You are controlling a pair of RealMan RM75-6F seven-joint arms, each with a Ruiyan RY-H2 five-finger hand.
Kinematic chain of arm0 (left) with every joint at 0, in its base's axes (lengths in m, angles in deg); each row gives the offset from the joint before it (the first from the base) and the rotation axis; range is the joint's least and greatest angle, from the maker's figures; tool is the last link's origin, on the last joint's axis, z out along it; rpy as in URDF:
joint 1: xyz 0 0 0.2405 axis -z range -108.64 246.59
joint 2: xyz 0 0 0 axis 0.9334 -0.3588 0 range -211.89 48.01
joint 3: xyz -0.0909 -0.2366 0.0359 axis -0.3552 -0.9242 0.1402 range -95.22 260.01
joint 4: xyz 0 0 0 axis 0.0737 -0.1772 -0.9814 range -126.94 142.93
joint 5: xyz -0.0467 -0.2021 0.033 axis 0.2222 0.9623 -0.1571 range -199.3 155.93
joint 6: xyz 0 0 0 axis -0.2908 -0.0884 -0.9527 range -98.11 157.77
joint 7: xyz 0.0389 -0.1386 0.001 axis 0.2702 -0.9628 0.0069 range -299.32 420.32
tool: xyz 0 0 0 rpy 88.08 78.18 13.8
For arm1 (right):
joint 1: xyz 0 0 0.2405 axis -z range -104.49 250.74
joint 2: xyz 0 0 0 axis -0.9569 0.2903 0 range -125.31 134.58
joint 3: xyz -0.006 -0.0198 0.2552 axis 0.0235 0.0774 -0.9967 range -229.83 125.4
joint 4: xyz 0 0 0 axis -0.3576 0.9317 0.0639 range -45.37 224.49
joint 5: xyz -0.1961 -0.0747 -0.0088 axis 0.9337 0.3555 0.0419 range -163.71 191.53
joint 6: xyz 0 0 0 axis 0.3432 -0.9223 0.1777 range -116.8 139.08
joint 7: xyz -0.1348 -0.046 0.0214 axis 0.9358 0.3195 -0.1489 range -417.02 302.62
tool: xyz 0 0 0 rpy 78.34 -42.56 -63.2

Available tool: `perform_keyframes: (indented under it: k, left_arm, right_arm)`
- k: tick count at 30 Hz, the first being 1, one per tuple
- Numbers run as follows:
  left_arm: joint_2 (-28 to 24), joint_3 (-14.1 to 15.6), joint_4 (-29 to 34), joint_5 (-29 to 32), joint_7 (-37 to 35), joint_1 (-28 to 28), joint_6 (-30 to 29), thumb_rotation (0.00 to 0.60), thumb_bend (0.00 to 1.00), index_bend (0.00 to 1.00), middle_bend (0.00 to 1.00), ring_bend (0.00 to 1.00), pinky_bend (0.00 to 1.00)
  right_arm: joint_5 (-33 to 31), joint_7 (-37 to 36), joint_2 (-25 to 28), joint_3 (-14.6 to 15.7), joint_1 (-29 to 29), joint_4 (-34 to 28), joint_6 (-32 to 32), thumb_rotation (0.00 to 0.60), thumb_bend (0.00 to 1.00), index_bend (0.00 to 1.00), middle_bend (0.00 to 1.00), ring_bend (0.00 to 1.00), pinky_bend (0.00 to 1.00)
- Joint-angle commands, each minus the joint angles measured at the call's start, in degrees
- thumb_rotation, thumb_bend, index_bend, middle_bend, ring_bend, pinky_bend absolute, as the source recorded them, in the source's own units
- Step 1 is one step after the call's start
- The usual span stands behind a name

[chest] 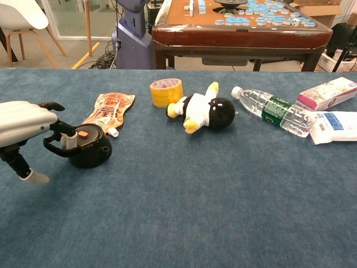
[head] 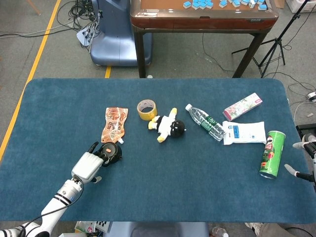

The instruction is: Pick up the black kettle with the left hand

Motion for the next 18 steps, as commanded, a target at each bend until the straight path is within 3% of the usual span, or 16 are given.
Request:
perform_keyframes:
  k: [1, 18]
  left_arm:
    - [0.2, 0.0, -0.2, 0.0, -0.3, 0.1, 0.1, 0.6, 0.12, 0.43, 0.41, 0.34, 0.0]
    - [-0.1, 0.5, 0.3, 0.4, 0.1, 0.5, 0.6, 0.6, 0.12, 0.49, 0.49, 0.4, 0.0]
  right_arm:
    - [-0.1, -0.1, 0.0, 0.0, 0.0, 0.1, 0.0, 0.6, 0.11, 0.38, 0.39, 0.26, 0.28]
    - [-0.3, -0.3, -0.3, 0.0, 0.1, 0.4, 0.3, 0.6, 0.11, 0.38, 0.39, 0.26, 0.28]
